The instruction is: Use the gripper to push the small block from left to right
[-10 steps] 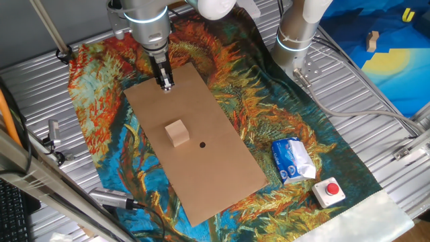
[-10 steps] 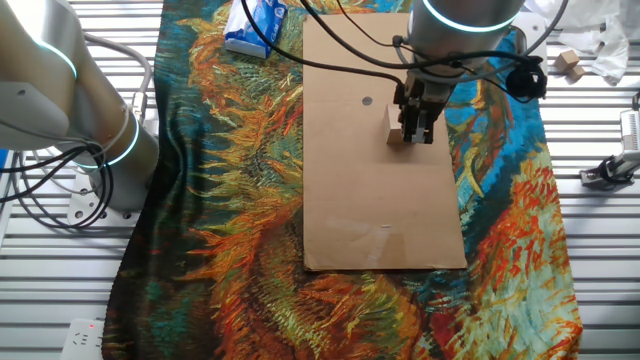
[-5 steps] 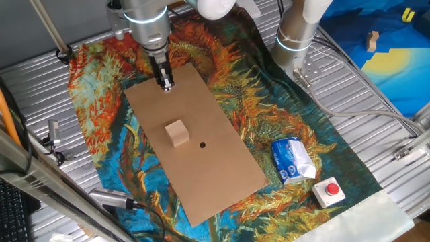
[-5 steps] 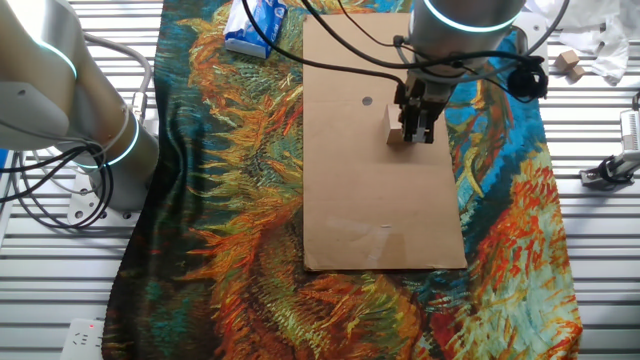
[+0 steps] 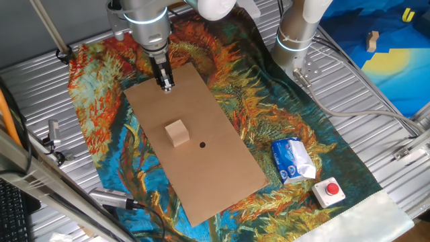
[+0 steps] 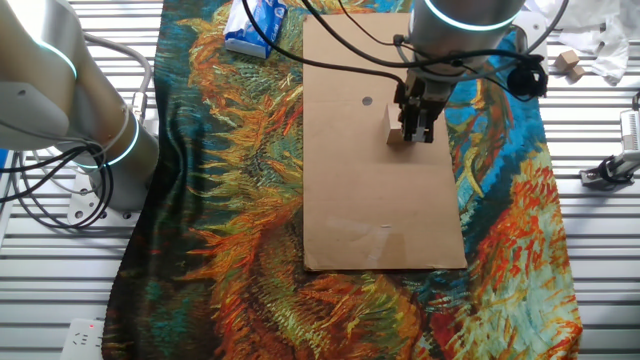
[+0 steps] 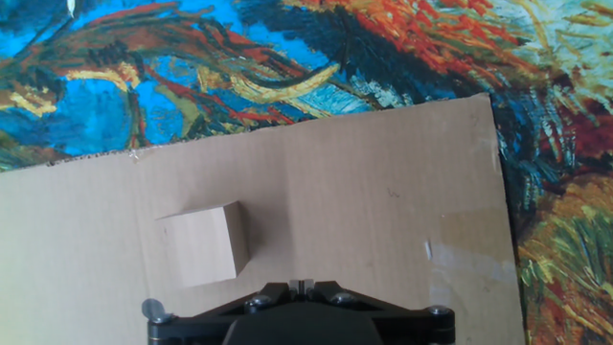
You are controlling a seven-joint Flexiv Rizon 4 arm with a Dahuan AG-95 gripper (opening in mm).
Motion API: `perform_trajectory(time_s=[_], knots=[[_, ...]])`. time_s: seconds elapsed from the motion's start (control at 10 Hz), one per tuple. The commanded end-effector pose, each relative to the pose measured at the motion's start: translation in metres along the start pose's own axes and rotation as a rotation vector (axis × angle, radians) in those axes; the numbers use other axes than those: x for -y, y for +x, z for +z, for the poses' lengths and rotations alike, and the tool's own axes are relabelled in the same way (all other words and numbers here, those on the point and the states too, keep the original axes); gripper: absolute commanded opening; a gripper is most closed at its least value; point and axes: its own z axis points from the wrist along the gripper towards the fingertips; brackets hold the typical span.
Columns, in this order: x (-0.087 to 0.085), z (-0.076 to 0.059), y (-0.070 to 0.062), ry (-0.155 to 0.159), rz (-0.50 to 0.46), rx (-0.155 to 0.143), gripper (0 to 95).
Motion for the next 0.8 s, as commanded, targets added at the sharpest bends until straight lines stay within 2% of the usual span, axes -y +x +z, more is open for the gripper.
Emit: perform_trajectory(time_s=[0.1,0.3,0.6,0.8], knots=[[-0.002,0.001,-0.001,0.0,0.006,-0.005,0.0],[-0.005,0.002,-0.001,-0.001,0.004,-0.011,0.0],[-0.008,0.005,0.0,0.004,0.014,-0.057,0.0],[-0.007,0.012,-0.001,0.006,0.029,-0.062,0.0]])
